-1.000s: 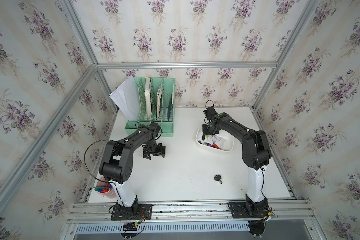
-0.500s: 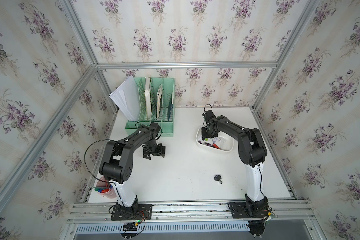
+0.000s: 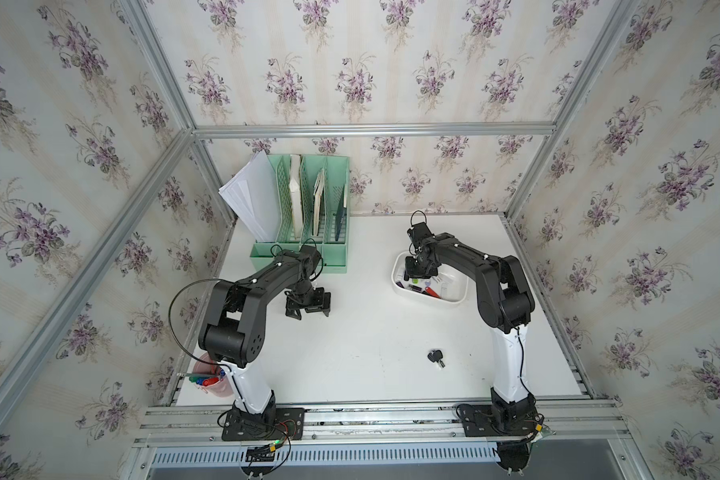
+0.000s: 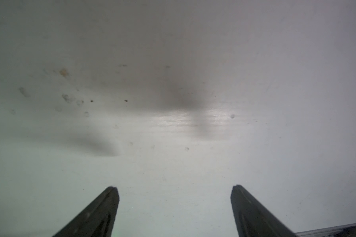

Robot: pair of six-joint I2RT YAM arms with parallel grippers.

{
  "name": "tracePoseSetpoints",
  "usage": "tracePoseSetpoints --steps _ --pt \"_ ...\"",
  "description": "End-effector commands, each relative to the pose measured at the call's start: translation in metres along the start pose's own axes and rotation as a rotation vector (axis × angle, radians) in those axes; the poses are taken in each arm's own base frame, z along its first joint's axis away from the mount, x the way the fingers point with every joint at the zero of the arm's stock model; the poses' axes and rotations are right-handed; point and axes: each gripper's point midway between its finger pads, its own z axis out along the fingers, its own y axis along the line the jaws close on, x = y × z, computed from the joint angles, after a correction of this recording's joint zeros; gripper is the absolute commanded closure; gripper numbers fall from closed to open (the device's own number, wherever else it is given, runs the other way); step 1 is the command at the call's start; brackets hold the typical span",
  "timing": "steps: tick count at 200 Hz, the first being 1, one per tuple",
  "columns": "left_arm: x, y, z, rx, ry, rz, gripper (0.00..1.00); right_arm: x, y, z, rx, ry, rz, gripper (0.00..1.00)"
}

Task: Put the usb flash drive into the storage box
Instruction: Reset both arms

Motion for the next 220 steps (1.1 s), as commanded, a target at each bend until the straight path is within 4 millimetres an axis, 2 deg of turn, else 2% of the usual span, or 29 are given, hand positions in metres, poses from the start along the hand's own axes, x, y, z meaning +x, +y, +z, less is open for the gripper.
tracePoseSetpoints --steps 1,45,76,89,106,136,151,157,170,172,183,199,220 --pt "0.003 0.002 -0.001 -0.012 0.007 0.009 0.1 -0.004 -0.001 -0.008 0.008 -0.021 -0.009 0.71" --pt "0.004 0.001 -0.013 -0.006 -0.018 0.013 0.09 -0.016 0.001 -0.03 0.006 -0.068 -0.016 0.57" --pt "0.008 0.002 -0.025 0.0 -0.053 0.018 0.06 -0.024 -0.005 -0.064 0.033 -0.134 -0.006 0.49" --pt "0.009 0.004 -0.032 0.0 -0.075 0.021 0.02 -0.022 -0.009 -0.079 0.041 -0.151 0.0 0.41" --pt "0.007 0.006 -0.046 0.02 -0.126 0.02 0.01 -0.015 -0.01 -0.102 0.017 -0.193 0.011 0.32" --pt "-0.01 0.019 -0.088 0.021 -0.311 0.022 0.01 0.003 -0.016 -0.15 -0.029 -0.297 0.016 0.16" --pt "-0.027 0.034 -0.111 -0.043 -0.484 0.022 0.01 0.009 -0.031 -0.171 0.005 -0.374 0.037 0.04" --pt "-0.031 0.039 -0.127 -0.058 -0.584 0.02 0.01 0.01 -0.04 -0.176 0.034 -0.412 0.05 0.01" --pt "-0.04 0.056 -0.145 -0.133 -0.757 -0.009 0.01 0.013 -0.06 -0.188 0.099 -0.514 0.091 0.0" --pt "-0.041 0.058 -0.148 -0.139 -0.779 -0.006 0.01 0.018 -0.064 -0.185 0.11 -0.517 0.094 0.0" --pt "-0.045 0.064 -0.159 -0.177 -0.905 0.026 0.01 0.021 -0.076 -0.195 0.136 -0.607 0.122 0.0" --pt "-0.043 0.077 -0.163 -0.239 -1.025 0.023 0.01 0.03 -0.096 -0.201 0.186 -0.717 0.165 0.0" --pt "-0.037 0.093 -0.15 -0.307 -1.09 0.01 0.01 0.047 -0.124 -0.2 0.275 -0.835 0.214 0.0"
